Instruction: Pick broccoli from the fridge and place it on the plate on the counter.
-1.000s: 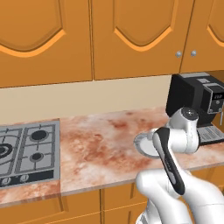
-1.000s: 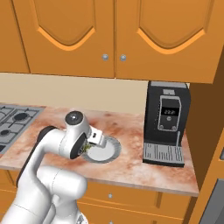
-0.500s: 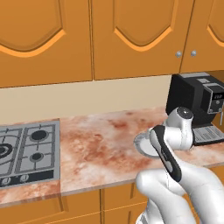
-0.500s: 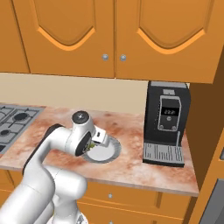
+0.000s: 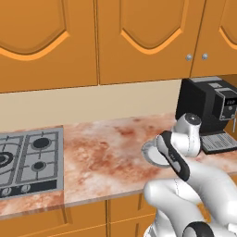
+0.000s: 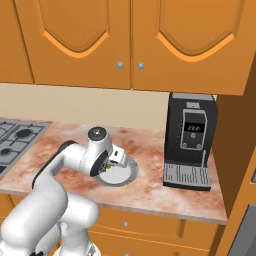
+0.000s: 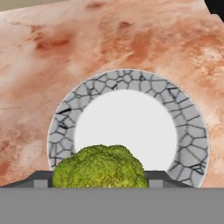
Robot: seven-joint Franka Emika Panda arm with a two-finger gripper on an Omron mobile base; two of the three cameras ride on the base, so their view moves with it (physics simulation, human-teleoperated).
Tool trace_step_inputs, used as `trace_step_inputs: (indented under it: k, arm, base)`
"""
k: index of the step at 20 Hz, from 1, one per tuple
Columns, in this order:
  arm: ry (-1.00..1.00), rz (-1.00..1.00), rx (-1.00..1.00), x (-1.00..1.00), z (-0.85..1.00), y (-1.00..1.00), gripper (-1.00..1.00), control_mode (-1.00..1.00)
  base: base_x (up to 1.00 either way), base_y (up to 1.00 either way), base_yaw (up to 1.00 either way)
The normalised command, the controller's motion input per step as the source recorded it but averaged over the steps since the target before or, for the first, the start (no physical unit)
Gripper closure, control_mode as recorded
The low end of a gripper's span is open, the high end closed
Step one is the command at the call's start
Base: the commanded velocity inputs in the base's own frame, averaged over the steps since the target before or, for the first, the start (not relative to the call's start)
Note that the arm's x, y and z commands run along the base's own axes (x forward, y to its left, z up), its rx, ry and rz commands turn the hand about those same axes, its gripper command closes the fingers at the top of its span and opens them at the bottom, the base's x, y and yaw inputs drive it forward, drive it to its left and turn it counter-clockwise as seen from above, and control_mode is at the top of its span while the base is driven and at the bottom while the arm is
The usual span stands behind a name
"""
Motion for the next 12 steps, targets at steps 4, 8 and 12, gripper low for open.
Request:
trace_step_inputs:
  k: [4, 8, 12]
  arm:
    - [0.0, 0.0, 0.0, 0.26, -0.33, 0.0, 1.0, -1.0]
    - [0.0, 0.0, 0.0, 0.24, -0.3, 0.0, 1.0, -1.0]
    - [0.0, 0.0, 0.0, 0.17, -0.27, 0.0, 1.0, -1.0]
  base:
    - [0.0, 0.0, 0.0]
    - [0.0, 0.0, 0.0]
    - [0.0, 0.0, 0.0]
